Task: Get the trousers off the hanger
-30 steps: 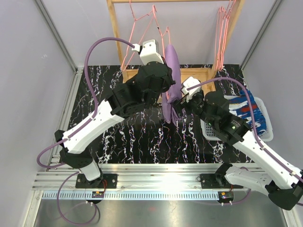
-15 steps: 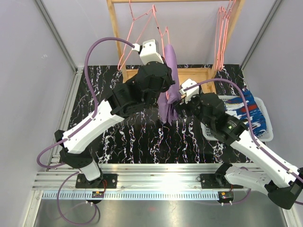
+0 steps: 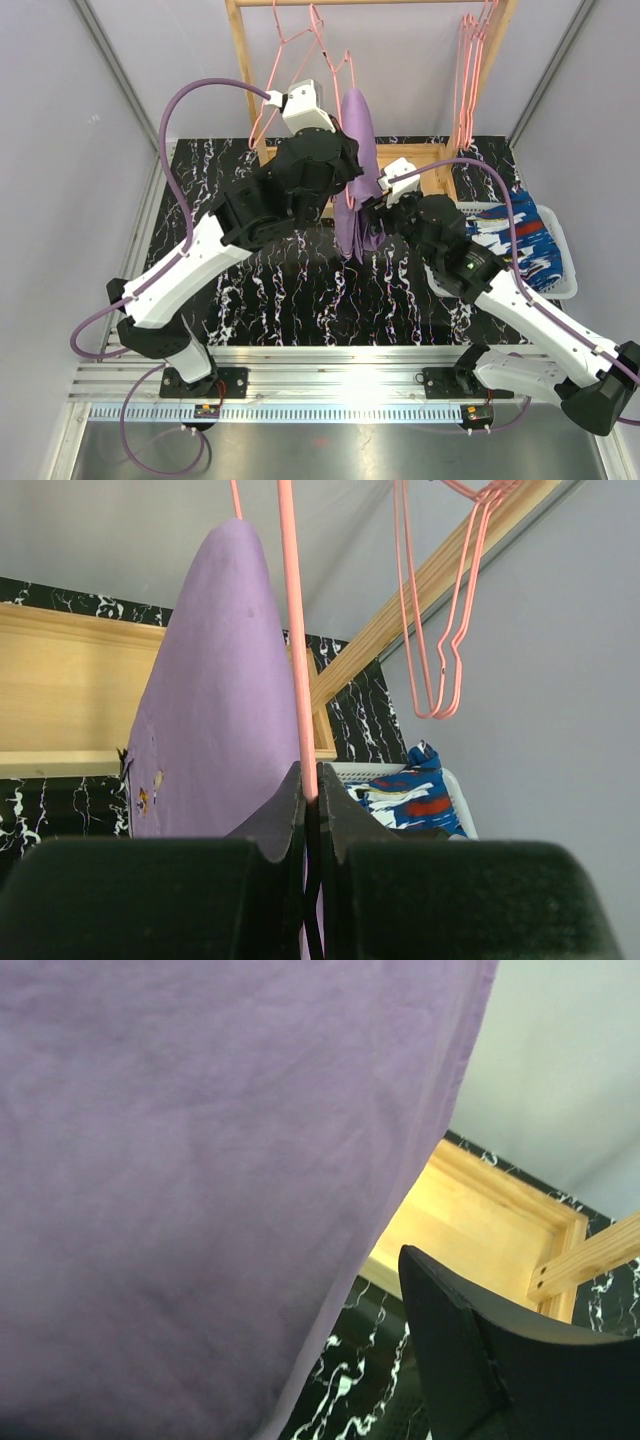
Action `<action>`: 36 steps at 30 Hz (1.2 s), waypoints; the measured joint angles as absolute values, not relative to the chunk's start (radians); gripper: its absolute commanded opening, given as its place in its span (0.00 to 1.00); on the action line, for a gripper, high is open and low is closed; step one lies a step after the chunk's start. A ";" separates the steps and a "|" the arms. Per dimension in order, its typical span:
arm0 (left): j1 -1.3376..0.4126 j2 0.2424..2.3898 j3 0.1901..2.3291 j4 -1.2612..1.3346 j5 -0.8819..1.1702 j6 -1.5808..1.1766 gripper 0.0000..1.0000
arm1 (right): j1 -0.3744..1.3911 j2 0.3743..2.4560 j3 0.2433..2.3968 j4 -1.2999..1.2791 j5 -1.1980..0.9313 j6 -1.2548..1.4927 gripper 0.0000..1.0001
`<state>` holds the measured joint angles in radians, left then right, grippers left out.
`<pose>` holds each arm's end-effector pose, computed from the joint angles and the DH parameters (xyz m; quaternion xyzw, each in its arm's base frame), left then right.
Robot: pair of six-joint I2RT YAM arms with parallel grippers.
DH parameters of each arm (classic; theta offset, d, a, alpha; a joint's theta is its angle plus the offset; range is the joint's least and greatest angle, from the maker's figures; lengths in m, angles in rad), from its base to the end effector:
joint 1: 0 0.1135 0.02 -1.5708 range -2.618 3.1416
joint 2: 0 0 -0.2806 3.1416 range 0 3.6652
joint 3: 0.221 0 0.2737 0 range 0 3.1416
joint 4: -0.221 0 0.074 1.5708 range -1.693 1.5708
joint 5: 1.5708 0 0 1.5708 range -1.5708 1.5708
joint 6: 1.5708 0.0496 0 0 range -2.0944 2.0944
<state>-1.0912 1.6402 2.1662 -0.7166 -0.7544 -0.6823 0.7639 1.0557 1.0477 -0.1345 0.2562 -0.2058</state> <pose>0.1909 -0.2934 0.5585 -0.0840 0.7496 -0.2792 0.5942 0.2037 0.1777 0.3982 -0.2753 0.7021 0.0861 0.6511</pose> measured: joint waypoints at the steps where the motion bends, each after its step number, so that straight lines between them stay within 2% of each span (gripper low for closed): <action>1: -1.091 1.636 2.166 -0.717 -0.755 -0.684 0.00 | 0.764 1.055 1.037 -0.105 0.262 -0.213 0.70; 8: -1.087 1.620 2.166 -0.716 -0.754 -0.692 0.00 | 0.764 1.050 0.994 0.065 0.257 -0.304 0.69; 14: -1.087 1.618 2.167 -0.718 -0.751 -0.701 0.00 | 0.764 1.052 0.969 0.169 0.110 -0.381 0.67; 20: -1.087 1.618 2.189 -0.721 -0.751 -0.701 0.00 | 0.764 1.062 0.920 0.294 0.054 -0.405 0.67; 27: -1.077 1.616 2.199 -0.735 -0.749 -0.701 0.00 | 0.765 1.065 0.920 0.273 0.036 -0.372 0.75; 36: -1.012 1.584 2.198 -0.755 -0.690 -0.728 0.00 | 0.772 0.973 0.811 0.242 -0.011 -0.225 0.77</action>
<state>-1.0122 1.5837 2.1983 -0.7547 -0.6895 -0.7280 0.7719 0.9730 0.8112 0.2417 -0.0113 -0.2253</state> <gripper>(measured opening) 0.027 0.763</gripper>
